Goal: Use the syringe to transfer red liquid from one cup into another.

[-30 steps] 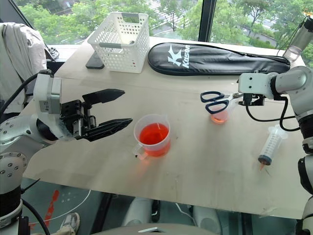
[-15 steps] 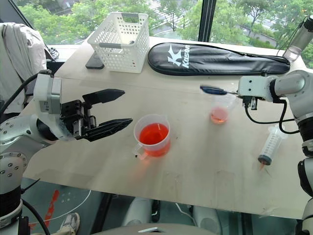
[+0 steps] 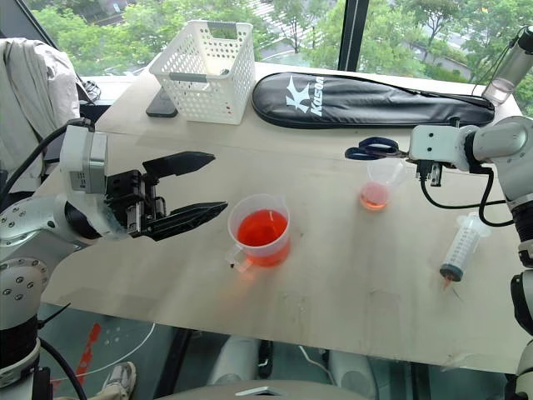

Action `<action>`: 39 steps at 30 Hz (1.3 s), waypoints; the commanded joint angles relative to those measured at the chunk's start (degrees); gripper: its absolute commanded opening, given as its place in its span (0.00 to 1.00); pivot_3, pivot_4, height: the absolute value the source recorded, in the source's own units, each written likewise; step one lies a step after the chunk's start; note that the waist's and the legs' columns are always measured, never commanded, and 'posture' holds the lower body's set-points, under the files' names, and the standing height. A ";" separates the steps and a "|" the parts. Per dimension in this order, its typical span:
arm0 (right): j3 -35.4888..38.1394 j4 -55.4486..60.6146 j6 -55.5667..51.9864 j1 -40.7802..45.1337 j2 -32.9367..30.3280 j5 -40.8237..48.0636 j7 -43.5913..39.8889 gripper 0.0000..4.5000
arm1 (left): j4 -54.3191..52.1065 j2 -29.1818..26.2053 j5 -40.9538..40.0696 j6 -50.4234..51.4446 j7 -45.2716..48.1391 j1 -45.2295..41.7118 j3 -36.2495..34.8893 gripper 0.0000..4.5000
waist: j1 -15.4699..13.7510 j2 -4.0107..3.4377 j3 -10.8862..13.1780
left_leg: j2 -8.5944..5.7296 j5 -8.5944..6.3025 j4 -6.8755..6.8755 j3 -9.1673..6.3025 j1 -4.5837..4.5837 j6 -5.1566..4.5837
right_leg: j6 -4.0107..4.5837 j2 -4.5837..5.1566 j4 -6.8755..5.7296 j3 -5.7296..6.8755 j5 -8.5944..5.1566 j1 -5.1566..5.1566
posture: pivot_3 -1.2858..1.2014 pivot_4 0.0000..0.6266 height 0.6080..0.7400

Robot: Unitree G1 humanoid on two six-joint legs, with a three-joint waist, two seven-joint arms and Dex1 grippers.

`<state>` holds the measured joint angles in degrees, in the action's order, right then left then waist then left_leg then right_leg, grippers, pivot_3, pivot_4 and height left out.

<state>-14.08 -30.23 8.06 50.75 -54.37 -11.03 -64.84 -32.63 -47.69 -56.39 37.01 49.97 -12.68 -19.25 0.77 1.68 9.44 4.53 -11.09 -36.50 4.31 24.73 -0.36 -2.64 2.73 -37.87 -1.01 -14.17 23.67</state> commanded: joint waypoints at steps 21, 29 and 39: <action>27.54 9.17 -49.13 -3.76 -6.49 17.62 9.72 0.01 | 0.60 2.16 0.69 -2.25 -0.10 -3.06 2.50 1.00 | 0.06 -0.02 0.00 | -0.01 0.00 0.00 0.01 0.00 -0.01 | 0.00 0.00 -0.03 -0.03 0.01 0.00 | 0.52 0.24 0.88; 38.13 14.83 -65.25 -9.12 -2.44 19.67 26.35 0.01 | 2.10 3.34 1.31 -2.60 0.95 -4.92 4.75 1.00 | -0.15 -0.01 -0.01 | -0.02 0.00 0.00 -0.01 0.03 -0.01 | -0.13 -0.01 0.01 -0.03 0.08 -0.01 | 0.52 0.24 0.88; 27.92 11.42 -57.67 -13.04 0.03 14.42 34.03 0.01 | 3.80 5.12 2.33 -2.76 2.16 -6.96 6.81 1.00 | 0.10 -0.03 -0.02 | -0.05 0.00 0.00 -0.02 0.03 -0.02 | -0.17 -0.04 0.00 -0.09 0.09 0.00 | 0.52 0.24 0.88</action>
<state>17.74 -17.27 -56.44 37.88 -52.53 7.27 -32.17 -28.44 -42.75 -54.00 35.45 51.52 -18.50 -12.60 0.87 1.65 9.42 4.48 -11.09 -36.50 4.29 24.75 -0.38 -2.81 2.69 -37.86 -1.10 -14.09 23.67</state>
